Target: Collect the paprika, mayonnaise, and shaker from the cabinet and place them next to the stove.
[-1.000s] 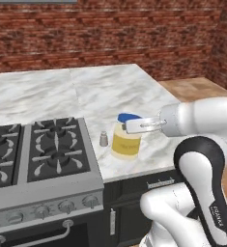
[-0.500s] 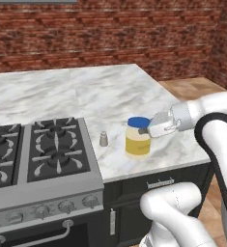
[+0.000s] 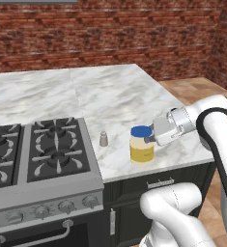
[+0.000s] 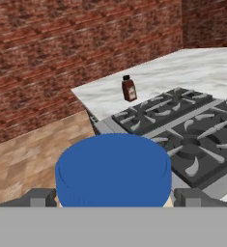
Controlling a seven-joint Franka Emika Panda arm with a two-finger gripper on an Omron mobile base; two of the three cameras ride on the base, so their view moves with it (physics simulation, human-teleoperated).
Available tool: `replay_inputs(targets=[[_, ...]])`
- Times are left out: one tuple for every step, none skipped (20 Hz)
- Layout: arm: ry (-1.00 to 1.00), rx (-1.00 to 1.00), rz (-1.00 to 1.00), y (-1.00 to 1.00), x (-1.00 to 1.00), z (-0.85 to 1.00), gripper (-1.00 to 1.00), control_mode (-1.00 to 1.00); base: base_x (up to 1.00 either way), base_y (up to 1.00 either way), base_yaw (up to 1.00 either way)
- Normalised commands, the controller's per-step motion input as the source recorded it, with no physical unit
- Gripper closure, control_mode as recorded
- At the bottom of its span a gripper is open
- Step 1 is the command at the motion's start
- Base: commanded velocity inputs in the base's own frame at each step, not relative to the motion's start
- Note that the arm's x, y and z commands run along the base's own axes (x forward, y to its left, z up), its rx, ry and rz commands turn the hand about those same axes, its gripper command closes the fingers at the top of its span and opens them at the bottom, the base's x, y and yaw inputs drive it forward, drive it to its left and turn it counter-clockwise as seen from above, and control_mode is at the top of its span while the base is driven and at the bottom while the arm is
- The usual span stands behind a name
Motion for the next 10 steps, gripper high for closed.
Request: replay_inputs(targets=[[-0.05,0.0,0.04,-0.22,0.01,-0.2,1.0,-1.0,0.0,0.0,0.0],[-0.08,0.0,0.02,-0.28,0.0,-0.2,1.0,-1.0,0.0,0.0,0.0],[-0.1,0.0,0.0,-0.23,0.0,-0.18,1.0,-1.0,0.0,0.0,0.0],[-0.12,0.0,0.0,-0.22,0.0,-0.18,1.0,-1.0,0.0,0.0,0.0],[-0.15,0.0,0.0,-0.2,0.0,-0.18,1.0,-1.0,0.0,0.0,0.0],[-0.15,0.0,0.0,-0.17,0.0,-0.17,1.0,-1.0,0.0,0.0,0.0],[-0.09,0.0,0.0,-0.09,0.01,-0.13,1.0,-1.0,0.0,0.0,0.0],[-0.07,0.0,0.0,-0.07,0.05,-0.09,1.0,-1.0,0.0,0.0,0.0],[-0.05,0.0,0.0,-0.03,0.1,-0.11,1.0,-1.0,0.0,0.0,0.0],[-0.04,0.0,-0.01,-0.12,0.2,-0.12,1.0,-1.0,0.0,0.0,0.0]])
